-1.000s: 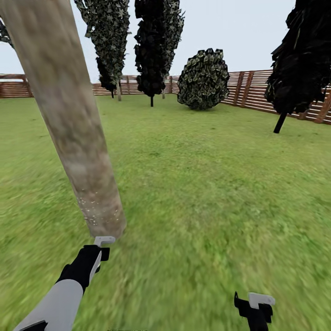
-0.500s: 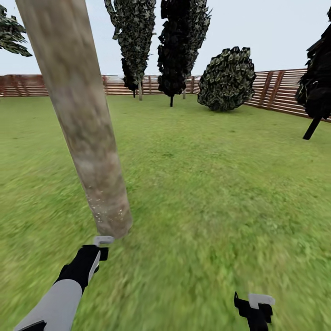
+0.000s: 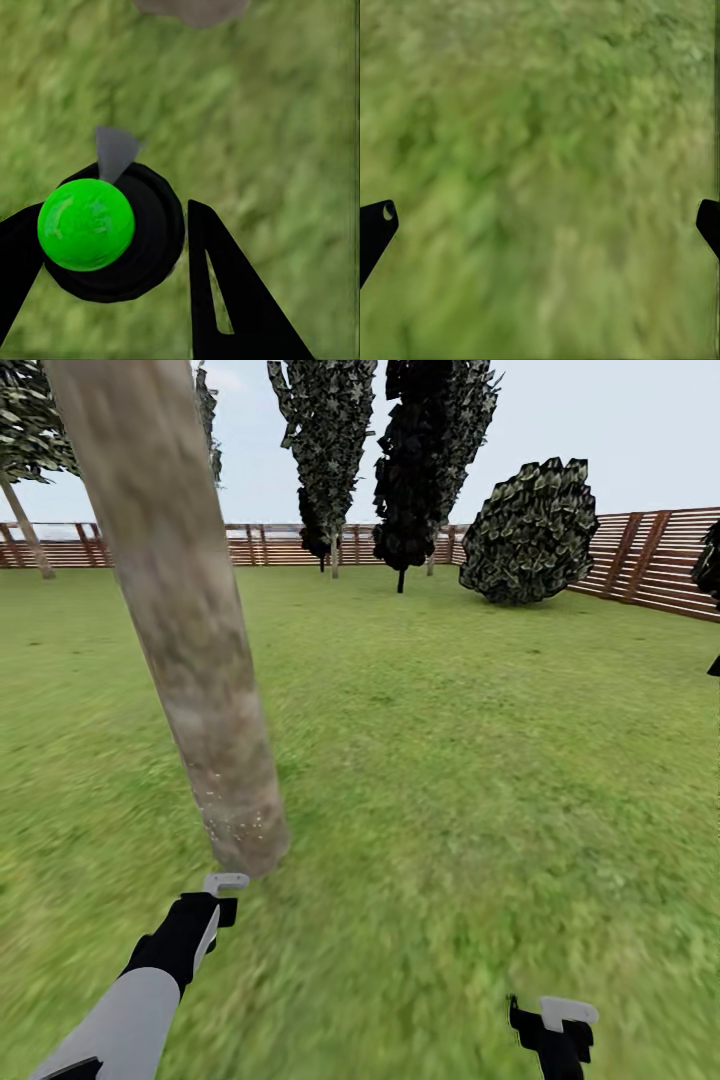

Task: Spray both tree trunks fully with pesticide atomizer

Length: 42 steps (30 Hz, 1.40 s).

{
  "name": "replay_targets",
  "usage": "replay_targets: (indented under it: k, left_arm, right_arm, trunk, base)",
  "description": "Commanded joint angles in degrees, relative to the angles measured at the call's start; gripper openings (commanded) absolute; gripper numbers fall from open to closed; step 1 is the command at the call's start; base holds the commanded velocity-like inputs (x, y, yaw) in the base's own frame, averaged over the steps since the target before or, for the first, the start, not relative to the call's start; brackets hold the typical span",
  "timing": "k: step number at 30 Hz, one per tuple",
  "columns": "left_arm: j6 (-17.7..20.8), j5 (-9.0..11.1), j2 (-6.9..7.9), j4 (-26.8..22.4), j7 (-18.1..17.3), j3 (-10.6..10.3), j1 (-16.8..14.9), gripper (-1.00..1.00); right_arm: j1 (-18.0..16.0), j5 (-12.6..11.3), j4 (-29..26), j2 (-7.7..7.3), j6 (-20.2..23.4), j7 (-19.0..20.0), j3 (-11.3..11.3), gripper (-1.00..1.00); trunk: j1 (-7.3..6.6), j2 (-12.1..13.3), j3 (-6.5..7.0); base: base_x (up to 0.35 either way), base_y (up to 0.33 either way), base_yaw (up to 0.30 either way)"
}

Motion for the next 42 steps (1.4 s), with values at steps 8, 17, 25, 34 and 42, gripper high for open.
replay_targets:
  k: [8, 17, 25, 34, 42]
  left_arm:
    - [0.24, -0.09, -0.02, -0.26, 0.06, 0.32, -0.04, -1.0]
    - [0.22, -0.09, -0.07, -0.39, 0.06, 0.29, -0.04, -1.0]
    - [0.17, -0.06, -0.07, -0.37, 0.06, 0.27, -0.04, -1.0]
    - [0.24, -0.01, -0.07, -0.37, 0.06, 0.27, -0.04, -1.0]
    - [0.21, -0.01, -0.07, -0.37, 0.06, 0.27, -0.04, -1.0]
  right_arm:
    - [-0.03, -0.41, -0.02, -0.02, -0.14, -0.11, 0.44, 1.0]
    - [-0.03, -0.45, -0.02, 0.02, -0.14, -0.11, 0.44, 1.0]
    - [-0.03, -0.46, -0.02, 0.0, -0.14, -0.11, 0.44, 1.0]
    - [-0.03, -0.45, -0.02, -0.01, -0.14, -0.11, 0.44, 1.0]
    - [-0.03, -0.45, -0.02, 0.05, -0.14, -0.11, 0.44, 1.0]
  trunk:
    - [-0.01, -0.02, -0.05]
    - [-0.01, -0.02, -0.05]
    - [-0.01, -0.02, -0.05]
    - [-0.01, -0.02, -0.05]
    - [-0.01, -0.02, -0.05]
  base:
    - [0.105, -0.268, 0.001]
    - [0.18, -0.241, 0.146]
    - [0.034, -0.269, 0.277]
    - [0.0, -0.275, 0.128]
    - [0.0, -0.275, 0.001]
